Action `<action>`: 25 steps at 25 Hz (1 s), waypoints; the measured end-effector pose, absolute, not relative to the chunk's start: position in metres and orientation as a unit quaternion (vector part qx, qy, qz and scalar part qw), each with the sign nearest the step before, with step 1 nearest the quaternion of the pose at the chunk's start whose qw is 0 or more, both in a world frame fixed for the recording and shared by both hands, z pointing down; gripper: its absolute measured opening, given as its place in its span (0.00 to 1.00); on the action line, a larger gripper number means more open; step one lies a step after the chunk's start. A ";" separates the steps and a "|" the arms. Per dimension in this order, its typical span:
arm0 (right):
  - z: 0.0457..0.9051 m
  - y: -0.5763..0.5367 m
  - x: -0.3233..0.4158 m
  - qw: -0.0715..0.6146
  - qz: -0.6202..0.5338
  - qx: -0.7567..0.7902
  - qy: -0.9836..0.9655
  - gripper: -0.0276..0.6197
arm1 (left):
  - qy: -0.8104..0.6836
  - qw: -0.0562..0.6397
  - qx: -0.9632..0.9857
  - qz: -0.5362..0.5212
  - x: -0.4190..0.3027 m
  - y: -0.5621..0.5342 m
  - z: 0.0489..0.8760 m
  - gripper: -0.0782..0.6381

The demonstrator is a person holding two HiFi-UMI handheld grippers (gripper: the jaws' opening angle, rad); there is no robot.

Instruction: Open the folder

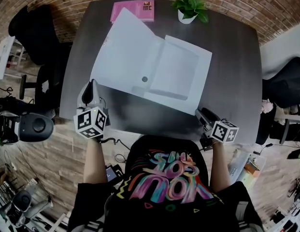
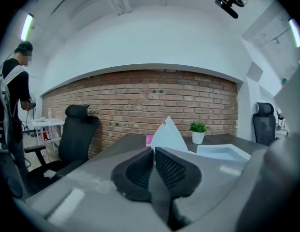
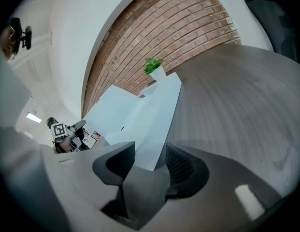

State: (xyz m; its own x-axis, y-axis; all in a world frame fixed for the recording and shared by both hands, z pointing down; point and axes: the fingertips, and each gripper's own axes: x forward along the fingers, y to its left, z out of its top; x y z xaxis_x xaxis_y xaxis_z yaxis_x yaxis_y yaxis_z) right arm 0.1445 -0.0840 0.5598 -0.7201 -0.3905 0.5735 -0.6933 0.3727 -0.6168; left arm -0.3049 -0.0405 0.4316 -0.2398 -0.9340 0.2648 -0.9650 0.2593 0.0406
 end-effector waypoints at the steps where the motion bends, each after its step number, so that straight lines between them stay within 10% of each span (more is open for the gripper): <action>1: 0.560 -0.084 0.145 0.169 0.448 0.334 -0.812 0.36 | -0.786 0.120 0.602 0.065 -0.307 -0.041 0.433 0.13; 25: 0.554 -0.089 0.141 0.198 0.409 0.346 -0.821 0.29 | -0.756 0.090 0.647 0.042 -0.279 -0.041 0.400 0.22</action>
